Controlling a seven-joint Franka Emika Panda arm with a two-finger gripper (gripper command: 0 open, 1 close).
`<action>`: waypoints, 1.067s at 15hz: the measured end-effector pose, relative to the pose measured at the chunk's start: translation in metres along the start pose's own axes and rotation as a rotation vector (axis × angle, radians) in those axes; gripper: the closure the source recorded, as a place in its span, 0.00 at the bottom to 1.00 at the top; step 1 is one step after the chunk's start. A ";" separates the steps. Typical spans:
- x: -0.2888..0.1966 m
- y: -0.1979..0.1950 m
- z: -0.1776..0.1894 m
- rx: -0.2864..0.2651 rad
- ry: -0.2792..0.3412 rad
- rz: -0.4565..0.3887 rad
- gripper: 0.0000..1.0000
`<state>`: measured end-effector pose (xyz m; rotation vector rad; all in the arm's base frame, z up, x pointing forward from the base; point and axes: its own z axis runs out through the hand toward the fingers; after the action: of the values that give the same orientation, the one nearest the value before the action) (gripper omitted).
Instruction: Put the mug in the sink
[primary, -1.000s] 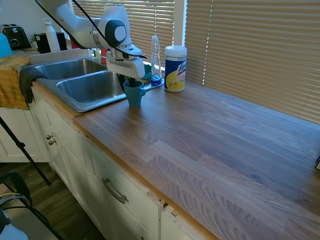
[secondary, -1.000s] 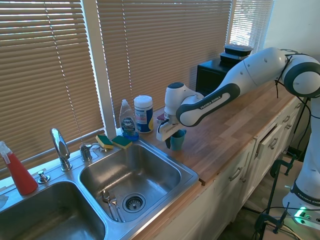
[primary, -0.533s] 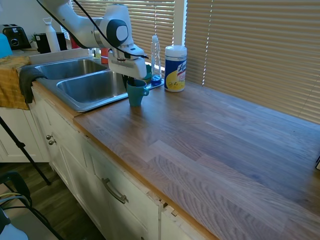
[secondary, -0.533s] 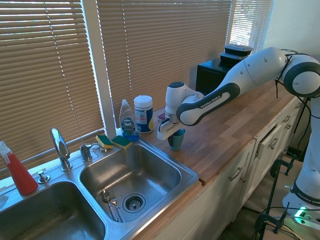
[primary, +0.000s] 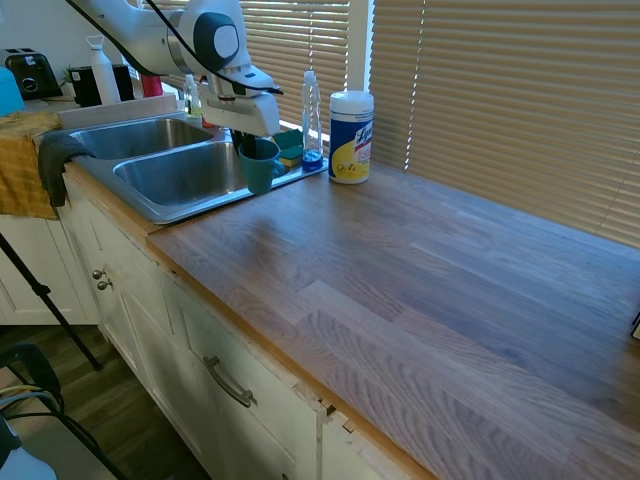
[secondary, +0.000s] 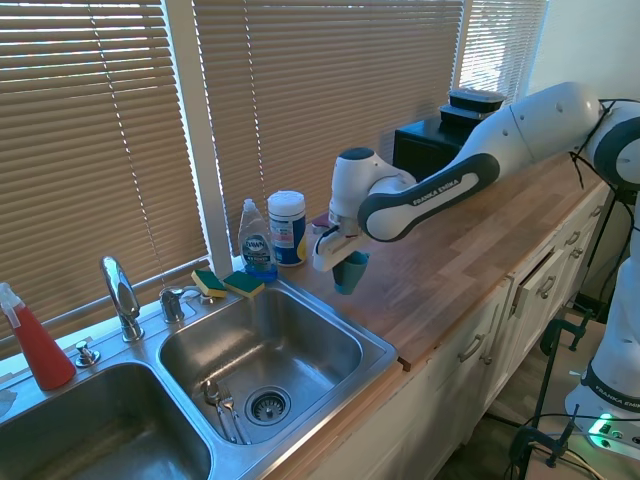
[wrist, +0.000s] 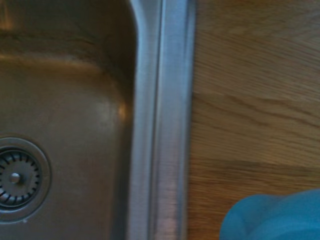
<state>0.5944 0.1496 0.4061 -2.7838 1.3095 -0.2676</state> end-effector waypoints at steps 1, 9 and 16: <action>-0.012 -0.011 -0.008 0.010 0.008 -0.012 1.00; -0.114 -0.132 0.057 0.022 -0.008 -0.128 1.00; -0.105 -0.172 0.193 -0.044 -0.015 -0.095 1.00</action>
<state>0.6938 0.3353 0.2228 -2.8827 1.1963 -0.2244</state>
